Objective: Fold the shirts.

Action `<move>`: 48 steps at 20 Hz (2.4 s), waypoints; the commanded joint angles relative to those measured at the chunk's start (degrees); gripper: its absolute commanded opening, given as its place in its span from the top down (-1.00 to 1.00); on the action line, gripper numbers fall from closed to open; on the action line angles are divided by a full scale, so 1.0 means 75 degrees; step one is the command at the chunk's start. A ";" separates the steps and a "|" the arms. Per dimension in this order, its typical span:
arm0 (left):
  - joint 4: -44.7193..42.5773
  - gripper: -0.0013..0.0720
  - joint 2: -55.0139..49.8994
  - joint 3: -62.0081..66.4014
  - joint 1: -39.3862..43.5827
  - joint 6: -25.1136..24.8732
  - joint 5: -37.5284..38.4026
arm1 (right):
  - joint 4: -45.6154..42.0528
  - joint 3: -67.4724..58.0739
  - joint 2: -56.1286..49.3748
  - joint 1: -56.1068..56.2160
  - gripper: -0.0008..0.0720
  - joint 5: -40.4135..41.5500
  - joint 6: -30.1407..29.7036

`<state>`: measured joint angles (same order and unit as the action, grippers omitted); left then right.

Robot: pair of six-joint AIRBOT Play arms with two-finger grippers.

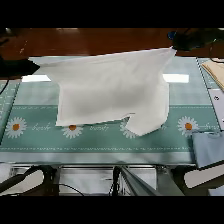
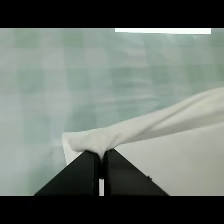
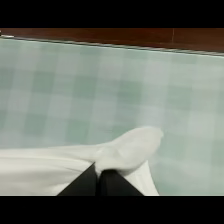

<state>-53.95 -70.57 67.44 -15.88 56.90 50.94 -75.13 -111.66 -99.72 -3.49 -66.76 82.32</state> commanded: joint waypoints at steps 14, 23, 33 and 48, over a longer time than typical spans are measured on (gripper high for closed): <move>-0.0003 0.88 -0.1985 0.0012 0.0312 -0.0338 -0.1597 | 0.0807 0.0000 -0.1848 0.0017 0.93 0.1731 -0.0009; -0.0874 0.88 -0.2046 0.0012 0.0312 0.0262 0.0699 | 0.0201 0.0003 -0.2031 0.0020 0.93 -0.0772 0.0306; -0.0860 0.76 -0.2859 0.0015 0.0600 0.0254 0.0612 | 0.0431 0.0000 -0.2404 0.0017 0.89 -0.0784 0.0309; -0.0239 -0.55 -0.0938 -0.1186 -0.3156 0.0632 0.4275 | 0.1294 0.0857 -0.1070 -0.1722 -0.19 -0.4296 -0.0323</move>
<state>-62.63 -81.76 68.29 -33.04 64.62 77.03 -79.02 -108.36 -108.49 -12.49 -93.65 80.95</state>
